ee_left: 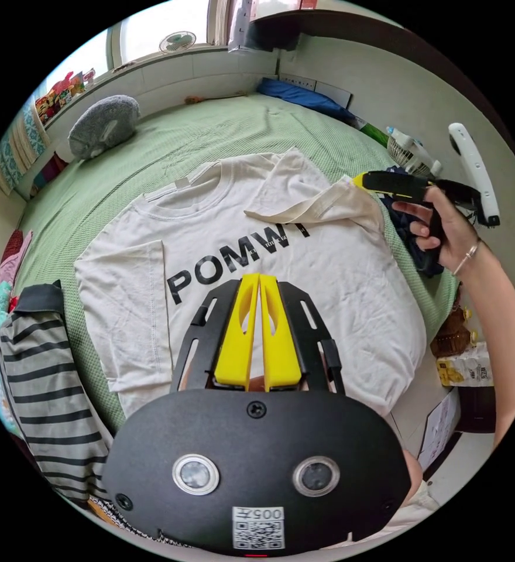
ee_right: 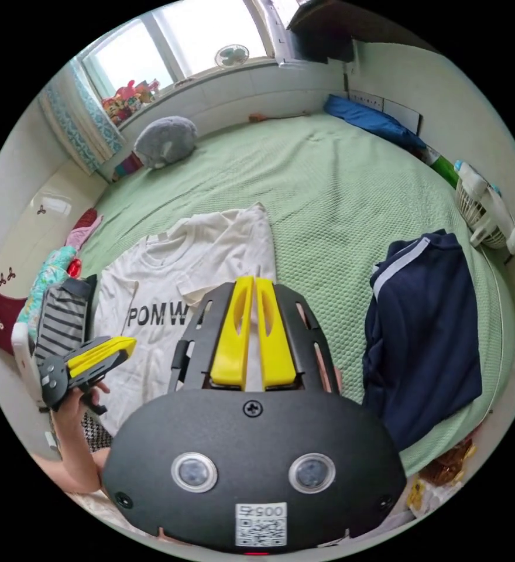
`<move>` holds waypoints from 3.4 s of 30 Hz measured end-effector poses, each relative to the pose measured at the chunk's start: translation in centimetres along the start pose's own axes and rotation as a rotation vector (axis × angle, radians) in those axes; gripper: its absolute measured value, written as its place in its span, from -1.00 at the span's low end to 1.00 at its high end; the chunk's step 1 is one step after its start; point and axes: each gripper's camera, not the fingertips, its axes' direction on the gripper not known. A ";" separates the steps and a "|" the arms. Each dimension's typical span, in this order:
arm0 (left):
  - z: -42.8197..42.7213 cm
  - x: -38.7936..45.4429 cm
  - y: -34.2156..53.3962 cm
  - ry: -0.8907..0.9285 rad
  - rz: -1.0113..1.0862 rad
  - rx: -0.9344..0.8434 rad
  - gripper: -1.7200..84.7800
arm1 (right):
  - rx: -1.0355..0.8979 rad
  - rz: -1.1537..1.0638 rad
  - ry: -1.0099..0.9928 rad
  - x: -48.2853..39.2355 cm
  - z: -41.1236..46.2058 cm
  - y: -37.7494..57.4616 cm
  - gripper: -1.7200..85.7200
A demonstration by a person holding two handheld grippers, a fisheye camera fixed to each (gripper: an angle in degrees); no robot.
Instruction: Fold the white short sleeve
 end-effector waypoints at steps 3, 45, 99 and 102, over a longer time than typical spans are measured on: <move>-0.1 -0.5 0.1 -0.008 0.002 -0.001 -0.96 | 0.029 -0.093 -0.069 -2.7 -2.4 1.8 -1.00; -2.6 -9.3 3.3 0.011 -0.119 -0.016 -0.96 | -0.059 -0.139 0.036 -24.9 3.4 -4.3 -0.91; -18.5 -13.5 36.0 -0.057 -0.166 -0.154 -0.96 | -0.102 -0.062 0.164 -10.3 -22.9 35.9 -0.81; -18.2 -13.0 38.3 -0.088 -0.169 -0.150 -0.94 | -0.061 -0.038 0.190 -9.8 -24.4 37.4 -0.82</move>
